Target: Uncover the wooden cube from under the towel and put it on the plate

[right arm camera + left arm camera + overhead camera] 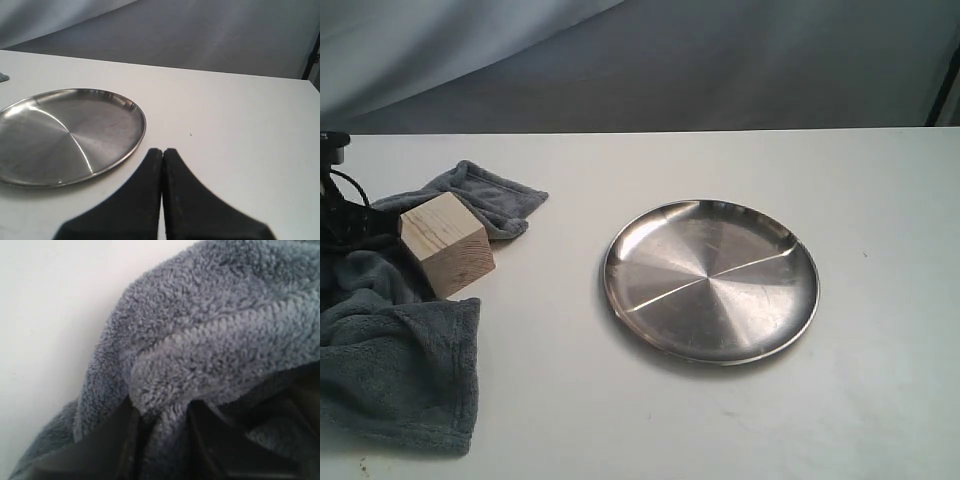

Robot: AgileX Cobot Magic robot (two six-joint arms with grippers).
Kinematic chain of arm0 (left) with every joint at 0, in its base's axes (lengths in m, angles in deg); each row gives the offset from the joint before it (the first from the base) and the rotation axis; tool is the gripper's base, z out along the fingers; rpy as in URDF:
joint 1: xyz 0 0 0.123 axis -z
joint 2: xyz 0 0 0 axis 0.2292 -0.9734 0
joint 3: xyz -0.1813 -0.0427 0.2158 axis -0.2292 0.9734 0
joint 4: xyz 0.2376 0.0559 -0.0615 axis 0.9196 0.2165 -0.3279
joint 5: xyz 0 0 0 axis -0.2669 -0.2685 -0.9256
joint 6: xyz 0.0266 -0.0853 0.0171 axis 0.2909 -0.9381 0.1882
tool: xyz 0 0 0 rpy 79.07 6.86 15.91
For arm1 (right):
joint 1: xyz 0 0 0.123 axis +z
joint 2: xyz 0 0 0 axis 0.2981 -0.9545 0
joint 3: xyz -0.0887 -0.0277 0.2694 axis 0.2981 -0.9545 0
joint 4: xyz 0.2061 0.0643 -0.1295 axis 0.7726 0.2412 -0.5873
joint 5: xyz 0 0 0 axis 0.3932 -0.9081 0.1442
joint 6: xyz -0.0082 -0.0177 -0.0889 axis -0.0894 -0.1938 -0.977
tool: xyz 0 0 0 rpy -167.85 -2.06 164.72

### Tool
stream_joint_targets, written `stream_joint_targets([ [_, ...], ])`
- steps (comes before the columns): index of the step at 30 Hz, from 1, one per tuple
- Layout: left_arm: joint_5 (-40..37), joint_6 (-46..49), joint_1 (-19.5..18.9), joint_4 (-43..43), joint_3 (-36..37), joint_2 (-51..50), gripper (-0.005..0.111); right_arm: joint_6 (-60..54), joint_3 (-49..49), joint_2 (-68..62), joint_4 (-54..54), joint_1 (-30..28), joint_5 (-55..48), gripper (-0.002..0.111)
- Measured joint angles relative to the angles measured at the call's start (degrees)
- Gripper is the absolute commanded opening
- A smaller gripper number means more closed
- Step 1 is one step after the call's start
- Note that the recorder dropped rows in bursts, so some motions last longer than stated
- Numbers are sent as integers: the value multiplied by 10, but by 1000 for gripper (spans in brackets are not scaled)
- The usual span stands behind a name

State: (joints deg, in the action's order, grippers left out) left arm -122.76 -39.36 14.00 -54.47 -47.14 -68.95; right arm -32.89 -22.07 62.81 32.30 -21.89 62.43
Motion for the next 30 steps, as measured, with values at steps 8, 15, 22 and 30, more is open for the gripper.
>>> stream_joint_targets([
  [8, 49, 26, -6, -58, -7, -58, 17, 0, 0, 0, 0, 0, 0, 3],
  [15, 75, 348, 5, -228, -20, -92, 14, 0, 0, 0, 0, 0, 0, 3],
  [22, 80, 471, 60, -207, -24, -95, 4, 0, 0, 0, 0, 0, 0, 3],
  [30, 77, 365, 71, -169, -24, -96, 0, 0, 0, 0, 0, 0, 0, 3],
])
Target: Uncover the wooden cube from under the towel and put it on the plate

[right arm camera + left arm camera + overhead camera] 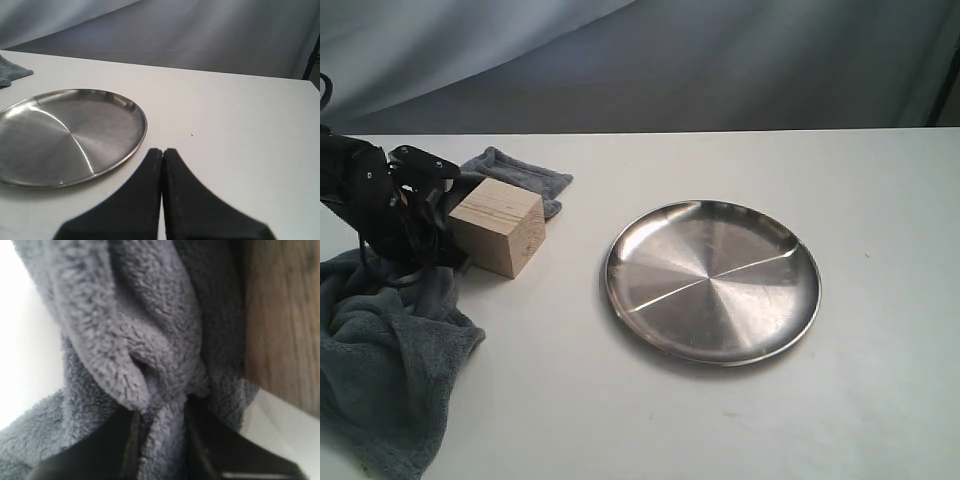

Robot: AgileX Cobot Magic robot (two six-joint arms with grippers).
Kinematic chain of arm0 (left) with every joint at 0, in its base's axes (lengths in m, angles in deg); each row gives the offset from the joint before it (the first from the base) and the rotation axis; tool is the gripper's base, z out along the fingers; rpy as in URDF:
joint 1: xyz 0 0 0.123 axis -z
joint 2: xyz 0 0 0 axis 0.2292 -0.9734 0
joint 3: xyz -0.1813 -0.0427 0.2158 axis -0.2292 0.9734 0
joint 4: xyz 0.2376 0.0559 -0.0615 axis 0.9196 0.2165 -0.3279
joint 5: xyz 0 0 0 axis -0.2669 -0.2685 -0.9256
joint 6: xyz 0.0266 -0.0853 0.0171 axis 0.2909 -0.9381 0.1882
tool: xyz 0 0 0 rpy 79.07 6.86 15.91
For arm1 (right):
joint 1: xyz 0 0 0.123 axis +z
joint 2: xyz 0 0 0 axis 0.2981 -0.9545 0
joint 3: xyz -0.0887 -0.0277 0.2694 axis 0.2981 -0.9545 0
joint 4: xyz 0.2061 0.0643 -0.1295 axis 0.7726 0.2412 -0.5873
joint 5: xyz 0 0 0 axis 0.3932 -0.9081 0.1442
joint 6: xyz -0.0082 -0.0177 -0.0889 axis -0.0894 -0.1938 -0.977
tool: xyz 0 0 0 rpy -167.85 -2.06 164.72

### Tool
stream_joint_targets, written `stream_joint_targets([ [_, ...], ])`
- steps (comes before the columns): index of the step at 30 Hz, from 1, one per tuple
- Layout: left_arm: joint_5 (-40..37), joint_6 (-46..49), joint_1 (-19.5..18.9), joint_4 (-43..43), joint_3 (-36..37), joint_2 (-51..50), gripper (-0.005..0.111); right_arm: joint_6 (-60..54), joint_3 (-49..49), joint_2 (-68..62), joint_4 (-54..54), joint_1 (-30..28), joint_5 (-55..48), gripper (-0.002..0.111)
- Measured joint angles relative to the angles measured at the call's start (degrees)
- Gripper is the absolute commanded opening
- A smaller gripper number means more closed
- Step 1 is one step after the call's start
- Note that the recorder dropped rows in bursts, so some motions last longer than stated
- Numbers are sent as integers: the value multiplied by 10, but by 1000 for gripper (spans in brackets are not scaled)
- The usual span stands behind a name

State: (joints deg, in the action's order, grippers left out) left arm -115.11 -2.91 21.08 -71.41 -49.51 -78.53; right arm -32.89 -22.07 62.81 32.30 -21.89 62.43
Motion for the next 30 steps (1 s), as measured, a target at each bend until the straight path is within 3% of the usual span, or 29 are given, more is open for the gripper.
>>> stream_joint_targets([
  [4, -8, -58, -1, 15, -2, -1, 1, 0, 0, 0, 0, 0, 0, 3],
  [7, -9, -83, -1, 23, -2, -1, 11, 0, 0, 0, 0, 0, 0, 3],
  [10, -9, -91, -1, 25, -2, -1, 34, 0, 0, 0, 0, 0, 0, 3],
  [14, -13, -100, -7, 37, -3, -1, 82, 0, 0, 0, 0, 0, 0, 3],
  [17, -28, -106, -15, 43, -12, -1, 105, 0, 0, 0, 0, 0, 0, 3],
  [30, -186, -118, -12, 13, -62, -7, 105, 0, 0, 0, 0, 0, 0, 3],
])
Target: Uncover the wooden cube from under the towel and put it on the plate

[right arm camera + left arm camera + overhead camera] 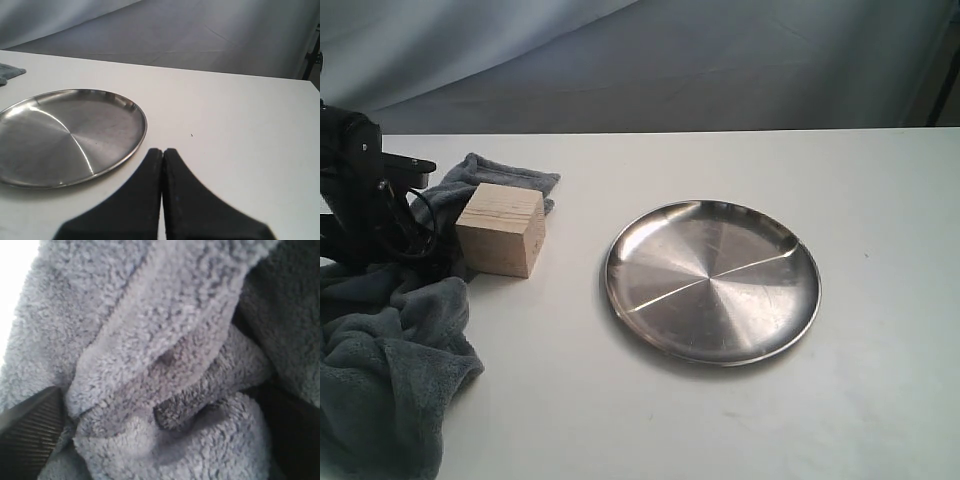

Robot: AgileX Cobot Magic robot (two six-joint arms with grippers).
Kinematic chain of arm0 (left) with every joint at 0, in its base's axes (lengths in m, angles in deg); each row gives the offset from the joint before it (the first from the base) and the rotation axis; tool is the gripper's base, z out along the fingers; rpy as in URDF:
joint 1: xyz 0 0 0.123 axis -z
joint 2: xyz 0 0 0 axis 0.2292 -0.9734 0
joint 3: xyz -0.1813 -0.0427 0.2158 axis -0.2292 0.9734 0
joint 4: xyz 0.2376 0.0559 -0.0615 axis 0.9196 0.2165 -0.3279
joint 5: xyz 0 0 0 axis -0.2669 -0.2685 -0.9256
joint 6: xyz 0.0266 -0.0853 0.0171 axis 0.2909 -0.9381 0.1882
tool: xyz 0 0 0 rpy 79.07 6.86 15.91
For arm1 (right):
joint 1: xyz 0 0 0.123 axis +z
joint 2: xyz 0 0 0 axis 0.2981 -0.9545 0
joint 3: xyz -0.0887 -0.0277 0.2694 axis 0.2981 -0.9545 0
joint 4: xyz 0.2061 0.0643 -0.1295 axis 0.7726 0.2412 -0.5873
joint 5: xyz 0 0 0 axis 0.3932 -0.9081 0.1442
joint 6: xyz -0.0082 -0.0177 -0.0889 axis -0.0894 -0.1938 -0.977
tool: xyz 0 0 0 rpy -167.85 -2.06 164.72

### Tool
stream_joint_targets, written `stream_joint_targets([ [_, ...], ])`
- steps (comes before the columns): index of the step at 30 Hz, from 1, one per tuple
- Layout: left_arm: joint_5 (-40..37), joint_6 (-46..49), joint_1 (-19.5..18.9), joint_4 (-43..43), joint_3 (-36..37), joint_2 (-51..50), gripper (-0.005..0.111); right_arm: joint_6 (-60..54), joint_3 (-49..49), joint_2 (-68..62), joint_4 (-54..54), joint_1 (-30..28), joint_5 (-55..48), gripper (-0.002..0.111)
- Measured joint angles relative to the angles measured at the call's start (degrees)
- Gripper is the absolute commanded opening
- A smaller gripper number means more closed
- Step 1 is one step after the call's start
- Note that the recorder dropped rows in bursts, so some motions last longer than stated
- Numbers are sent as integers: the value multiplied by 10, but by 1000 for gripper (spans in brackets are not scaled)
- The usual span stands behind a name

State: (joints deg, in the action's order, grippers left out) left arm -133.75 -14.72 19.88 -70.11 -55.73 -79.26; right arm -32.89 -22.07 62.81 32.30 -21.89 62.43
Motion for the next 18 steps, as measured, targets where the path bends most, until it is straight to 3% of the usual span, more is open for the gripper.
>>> stream_joint_targets([
  [11, -55, 2, 4, -5, 19, 35, 105, 0, 0, 0, 0, 0, 0, 3],
  [18, -49, 5, 4, -5, 23, 41, 105, 0, 0, 0, 0, 0, 0, 3],
])
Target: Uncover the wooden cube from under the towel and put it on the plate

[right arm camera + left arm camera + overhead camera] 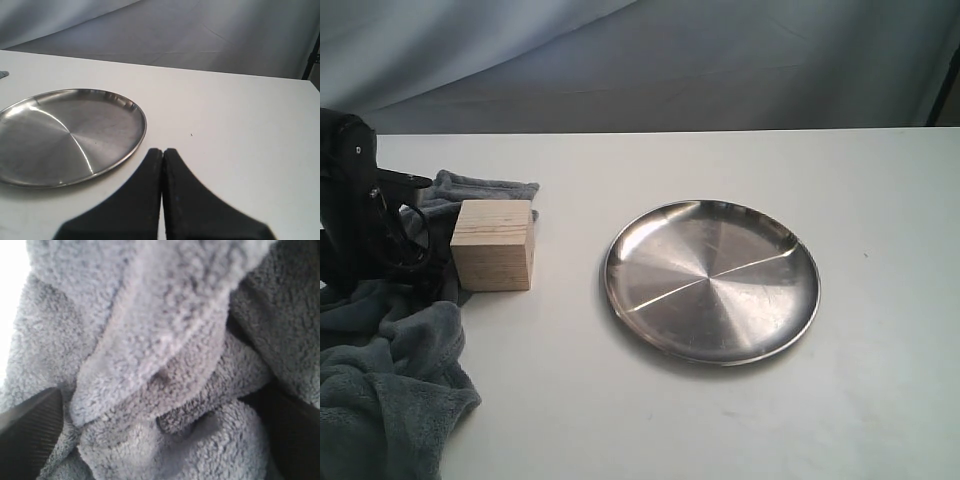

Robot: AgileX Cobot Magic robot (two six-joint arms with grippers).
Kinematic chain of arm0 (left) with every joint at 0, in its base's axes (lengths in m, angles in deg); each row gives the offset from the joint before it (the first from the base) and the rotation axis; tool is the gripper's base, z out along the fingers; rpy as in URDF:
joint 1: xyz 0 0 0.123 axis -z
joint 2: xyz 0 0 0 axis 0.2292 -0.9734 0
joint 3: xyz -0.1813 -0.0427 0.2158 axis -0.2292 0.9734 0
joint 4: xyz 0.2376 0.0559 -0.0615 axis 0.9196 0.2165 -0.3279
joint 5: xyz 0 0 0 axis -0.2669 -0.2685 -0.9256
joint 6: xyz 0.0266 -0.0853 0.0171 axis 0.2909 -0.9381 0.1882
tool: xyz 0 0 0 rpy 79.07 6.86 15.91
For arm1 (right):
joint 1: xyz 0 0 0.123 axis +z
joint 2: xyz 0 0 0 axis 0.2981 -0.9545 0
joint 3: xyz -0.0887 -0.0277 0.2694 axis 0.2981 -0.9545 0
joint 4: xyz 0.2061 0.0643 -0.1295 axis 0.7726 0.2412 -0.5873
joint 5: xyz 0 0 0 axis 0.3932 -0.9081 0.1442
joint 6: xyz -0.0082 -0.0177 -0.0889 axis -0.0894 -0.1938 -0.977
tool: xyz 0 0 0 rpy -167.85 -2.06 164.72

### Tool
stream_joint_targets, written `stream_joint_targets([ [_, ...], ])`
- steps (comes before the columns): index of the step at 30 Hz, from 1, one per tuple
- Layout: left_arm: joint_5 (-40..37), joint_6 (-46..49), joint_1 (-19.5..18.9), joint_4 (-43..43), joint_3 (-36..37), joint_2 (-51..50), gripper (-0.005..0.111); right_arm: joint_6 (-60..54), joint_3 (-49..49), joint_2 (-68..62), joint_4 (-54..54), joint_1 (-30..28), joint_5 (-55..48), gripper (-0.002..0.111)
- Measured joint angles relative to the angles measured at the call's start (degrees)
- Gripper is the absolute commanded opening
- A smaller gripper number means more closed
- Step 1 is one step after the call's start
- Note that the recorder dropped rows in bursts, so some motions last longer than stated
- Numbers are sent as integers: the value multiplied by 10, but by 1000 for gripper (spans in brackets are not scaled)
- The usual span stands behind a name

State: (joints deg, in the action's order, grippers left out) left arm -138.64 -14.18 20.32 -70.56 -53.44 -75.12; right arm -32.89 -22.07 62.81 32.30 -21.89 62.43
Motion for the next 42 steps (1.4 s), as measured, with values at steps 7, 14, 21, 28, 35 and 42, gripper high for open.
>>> stream_joint_targets([
  [7, 16, -14, 0, 0, 2, 0, 105, 0, 0, 0, 0, 0, 0, 3],
  [14, 93, -68, 1, -5, 4, 32, 105, 0, 0, 0, 0, 0, 0, 3],
  [21, 98, -70, 1, -39, 4, 92, 105, 0, 0, 0, 0, 0, 0, 3],
  [28, 125, -30, 36, -101, 4, 174, 105, 0, 0, 0, 0, 0, 0, 3],
  [35, 189, -27, 111, -105, 4, 175, 105, 0, 0, 0, 0, 0, 0, 3],
  [42, 249, -27, 150, -112, 4, 153, 100, 0, 0, 0, 0, 0, 0, 3],
])
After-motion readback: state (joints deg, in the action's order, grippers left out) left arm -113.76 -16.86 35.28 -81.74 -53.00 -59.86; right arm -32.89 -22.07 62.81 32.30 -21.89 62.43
